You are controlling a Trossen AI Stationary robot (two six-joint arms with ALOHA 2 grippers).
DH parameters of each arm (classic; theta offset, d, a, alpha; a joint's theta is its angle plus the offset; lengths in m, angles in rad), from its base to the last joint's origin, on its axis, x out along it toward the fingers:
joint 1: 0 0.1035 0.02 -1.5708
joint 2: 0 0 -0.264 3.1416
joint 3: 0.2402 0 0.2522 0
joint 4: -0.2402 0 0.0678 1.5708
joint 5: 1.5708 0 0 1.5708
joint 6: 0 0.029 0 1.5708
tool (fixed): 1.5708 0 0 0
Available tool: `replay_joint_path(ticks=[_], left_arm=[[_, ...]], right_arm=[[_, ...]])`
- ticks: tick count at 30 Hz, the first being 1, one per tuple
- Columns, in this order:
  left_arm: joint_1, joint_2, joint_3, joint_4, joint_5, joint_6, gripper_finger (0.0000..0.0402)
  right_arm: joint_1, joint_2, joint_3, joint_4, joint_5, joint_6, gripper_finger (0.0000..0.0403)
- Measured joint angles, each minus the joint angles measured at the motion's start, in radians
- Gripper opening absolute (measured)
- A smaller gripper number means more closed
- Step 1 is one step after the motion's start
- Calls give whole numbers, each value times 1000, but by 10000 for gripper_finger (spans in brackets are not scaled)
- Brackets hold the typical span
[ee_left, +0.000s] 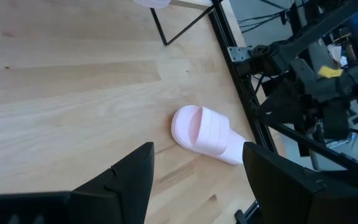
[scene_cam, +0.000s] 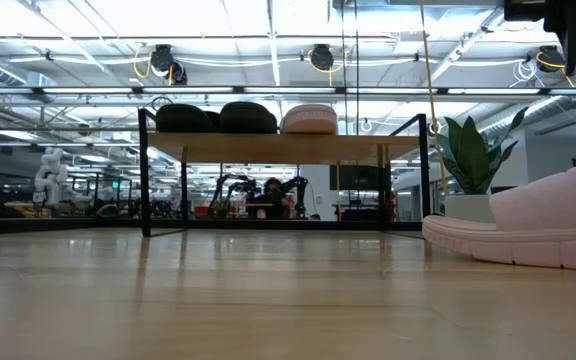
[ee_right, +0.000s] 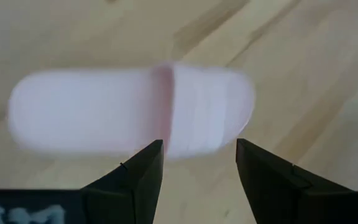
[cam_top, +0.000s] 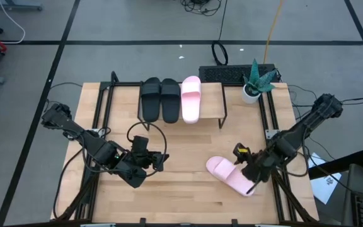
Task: Pick and place slides into the shelf
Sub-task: Put the pink slipper on the shelf
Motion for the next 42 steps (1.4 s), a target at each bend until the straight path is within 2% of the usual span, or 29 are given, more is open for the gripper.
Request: replay_joint_path(ticks=[5, 16, 20, 28, 33, 39, 42], left_arm=[[0, 0, 0, -2, 46, 21, 239], [0, 0, 0, -3, 87, 33, 239], [0, 0, 0, -3, 87, 46, 239], [0, 0, 0, -3, 88, 54, 239], [-2, 0, 0, -3, 88, 59, 239], [-2, 0, 0, -3, 88, 61, 239], [-2, 0, 0, -3, 88, 61, 239]], right_arm=[[46, 22, -59, 187, 42, 92, 192], [83, 206, -60, 193, 73, 196, 192], [82, 258, -60, 193, 139, 223, 192], [82, 345, -61, 212, 183, 263, 184], [82, 382, -61, 215, 240, 297, 131], [82, 372, -61, 220, 228, 320, 15], [89, 352, -59, 208, 229, 353, 11]])
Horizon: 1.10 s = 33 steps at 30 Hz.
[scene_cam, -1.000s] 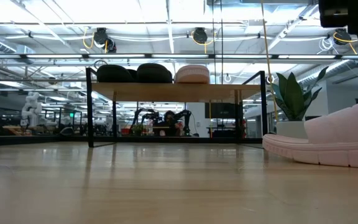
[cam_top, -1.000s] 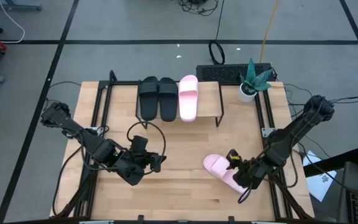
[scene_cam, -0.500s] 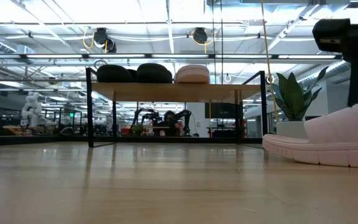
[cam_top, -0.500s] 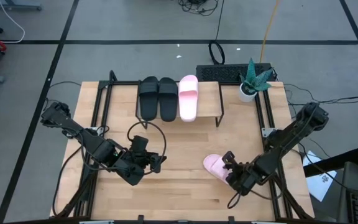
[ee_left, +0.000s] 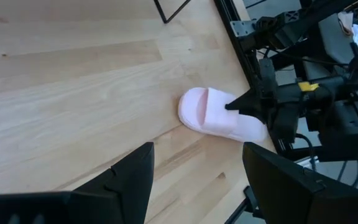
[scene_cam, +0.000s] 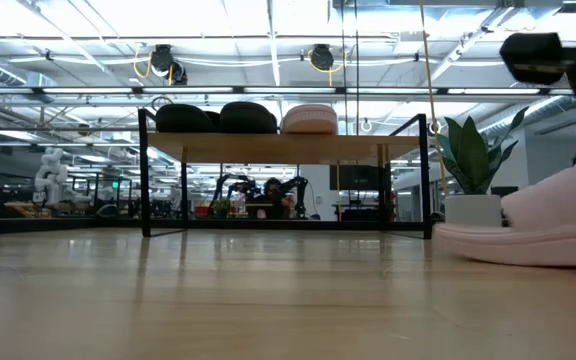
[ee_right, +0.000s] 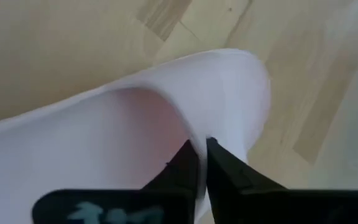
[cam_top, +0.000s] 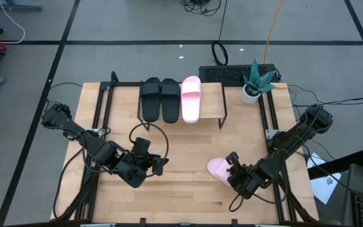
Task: Pick and place slides into the shelf
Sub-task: Put the pink slipper on the shelf
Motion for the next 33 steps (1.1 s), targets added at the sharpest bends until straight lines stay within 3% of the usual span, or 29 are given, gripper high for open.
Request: replay_joint_path(ticks=[6, 14, 20, 25, 33], left_arm=[[0, 0, 0, 0, 0, 1, 239], [0, 0, 0, 0, 0, 5, 239], [0, 0, 0, -1, 0, 1, 239], [0, 0, 0, -6, 0, 24, 239], [0, 0, 0, -21, -1, 79, 239]], right_arm=[[16, -53, 116, -202, 54, 62, 4], [23, -70, 482, -578, 231, 193, 2], [-95, -49, 705, -811, 376, 388, 1], [-258, -16, 779, -808, 429, 433, 1], [-492, 24, 783, -659, 470, 252, 1]])
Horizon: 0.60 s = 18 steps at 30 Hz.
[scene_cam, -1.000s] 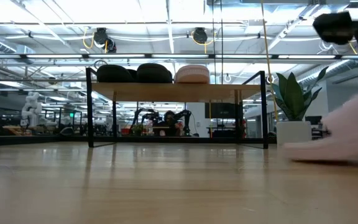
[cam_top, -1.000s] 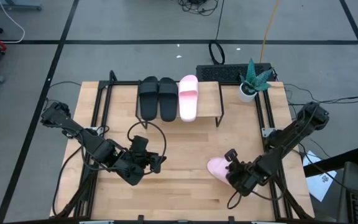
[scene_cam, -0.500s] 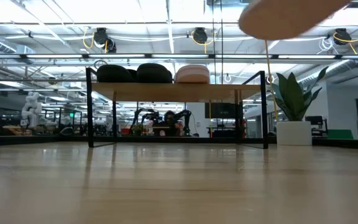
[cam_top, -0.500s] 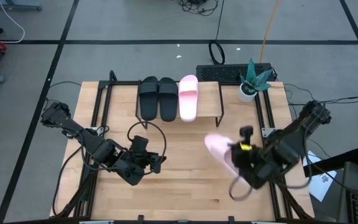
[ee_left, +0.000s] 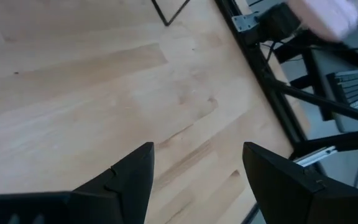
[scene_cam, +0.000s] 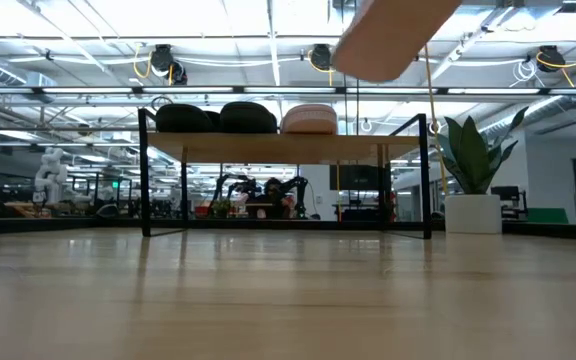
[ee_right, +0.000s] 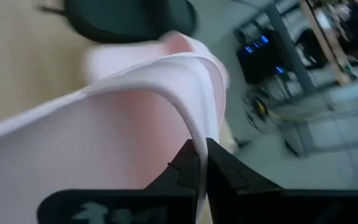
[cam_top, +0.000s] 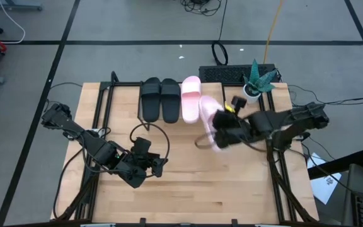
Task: Pick and place slides into the shelf
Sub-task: Put the pink slipper on the shelf
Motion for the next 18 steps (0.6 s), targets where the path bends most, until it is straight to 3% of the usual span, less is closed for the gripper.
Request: replay_joint_path(ticks=[6, 18], left_arm=[[8, -4, 0, -117, -6, -13, 239], [24, -130, 0, -392, -56, -76, 239]], right_arm=[[-171, 7, 0, 28, 24, -142, 0], [-380, 26, 0, 321, -2, -497, 0]])
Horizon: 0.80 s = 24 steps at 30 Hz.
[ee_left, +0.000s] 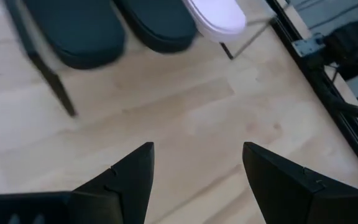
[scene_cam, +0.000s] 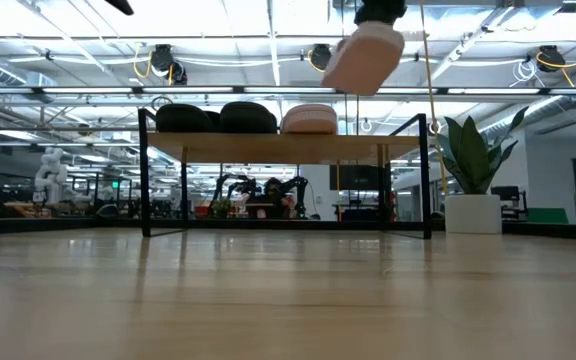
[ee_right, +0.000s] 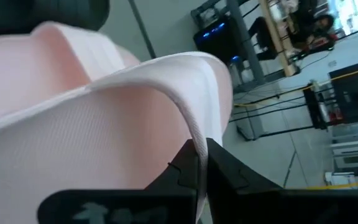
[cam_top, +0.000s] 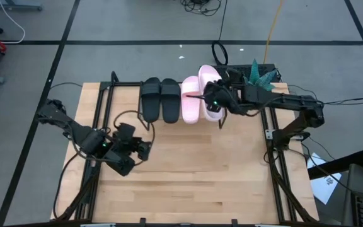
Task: Pick and place slides into the shelf
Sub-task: Put the pink slipper on the shelf
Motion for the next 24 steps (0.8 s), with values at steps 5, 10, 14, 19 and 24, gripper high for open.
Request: replay_joint_path(ticks=[5, 10, 14, 19, 24], left_arm=[[0, -60, 0, -94, -7, -13, 239], [0, -109, 0, -182, -7, -14, 239], [0, -141, 0, -221, -6, -14, 239], [0, -173, 0, -256, -5, -7, 239], [0, -184, 0, -301, -6, -6, 239]], right_arm=[[-42, 51, 0, -20, -55, -6, 0], [-48, 106, 0, -16, -55, -10, 0], [-48, 144, 0, -27, -43, -5, 0], [-46, 148, 0, -47, -20, 43, 0], [-39, 139, 0, -88, -26, 100, 0]])
